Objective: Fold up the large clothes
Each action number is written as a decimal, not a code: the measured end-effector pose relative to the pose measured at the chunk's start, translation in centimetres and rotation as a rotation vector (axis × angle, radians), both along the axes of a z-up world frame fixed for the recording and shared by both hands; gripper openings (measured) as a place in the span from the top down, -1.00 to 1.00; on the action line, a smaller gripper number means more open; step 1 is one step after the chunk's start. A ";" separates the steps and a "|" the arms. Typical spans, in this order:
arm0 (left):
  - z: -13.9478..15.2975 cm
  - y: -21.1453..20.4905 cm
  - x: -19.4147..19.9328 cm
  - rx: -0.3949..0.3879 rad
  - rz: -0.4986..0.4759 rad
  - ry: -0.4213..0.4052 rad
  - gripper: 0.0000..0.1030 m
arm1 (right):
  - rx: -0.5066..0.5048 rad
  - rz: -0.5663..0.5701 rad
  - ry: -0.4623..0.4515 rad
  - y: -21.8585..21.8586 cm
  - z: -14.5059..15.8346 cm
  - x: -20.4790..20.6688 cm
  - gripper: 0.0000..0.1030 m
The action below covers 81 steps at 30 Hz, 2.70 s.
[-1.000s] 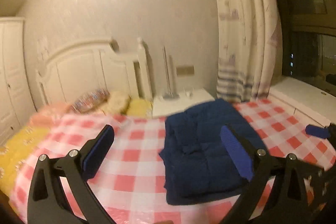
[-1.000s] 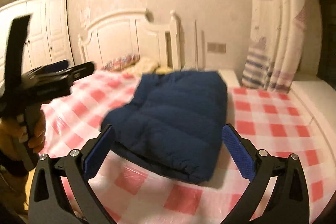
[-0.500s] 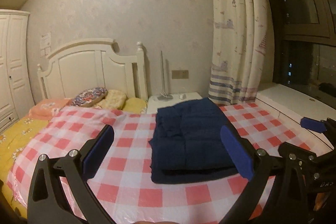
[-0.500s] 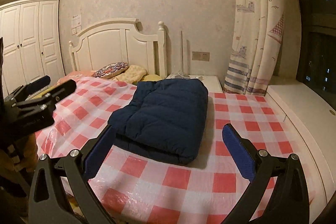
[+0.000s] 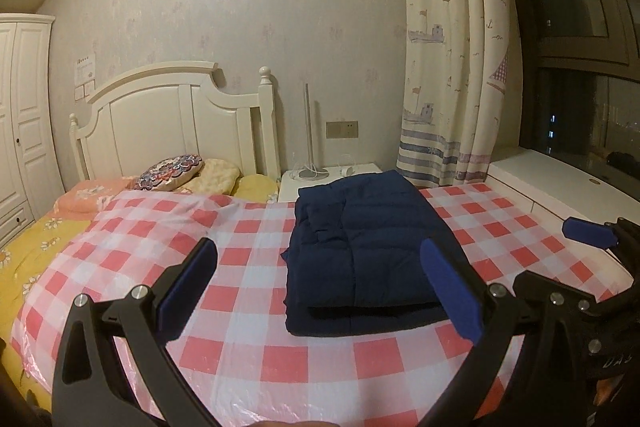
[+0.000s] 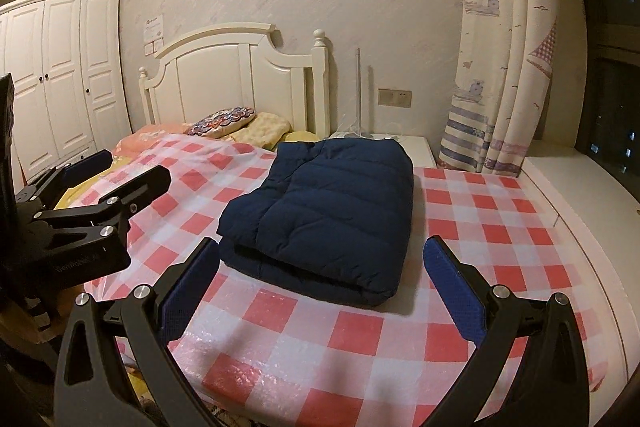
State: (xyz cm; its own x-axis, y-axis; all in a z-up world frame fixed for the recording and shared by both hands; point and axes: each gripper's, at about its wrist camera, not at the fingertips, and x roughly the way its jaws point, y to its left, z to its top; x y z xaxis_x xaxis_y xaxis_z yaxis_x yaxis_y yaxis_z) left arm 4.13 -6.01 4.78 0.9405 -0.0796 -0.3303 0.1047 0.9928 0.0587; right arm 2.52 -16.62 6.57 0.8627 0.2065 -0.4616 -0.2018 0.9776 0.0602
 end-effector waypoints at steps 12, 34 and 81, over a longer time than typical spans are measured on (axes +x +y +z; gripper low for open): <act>-0.4 0.2 0.0 0.000 0.008 0.010 -0.96 | -0.003 0.011 0.016 0.5 -0.4 0.3 -0.91; -0.7 0.3 -0.1 0.012 0.013 0.007 -0.96 | 0.004 0.009 0.017 0.9 -0.3 0.2 -0.91; -4.4 4.0 7.6 0.005 0.005 0.192 -0.96 | 0.038 0.008 0.147 -1.8 -4.7 4.9 -0.91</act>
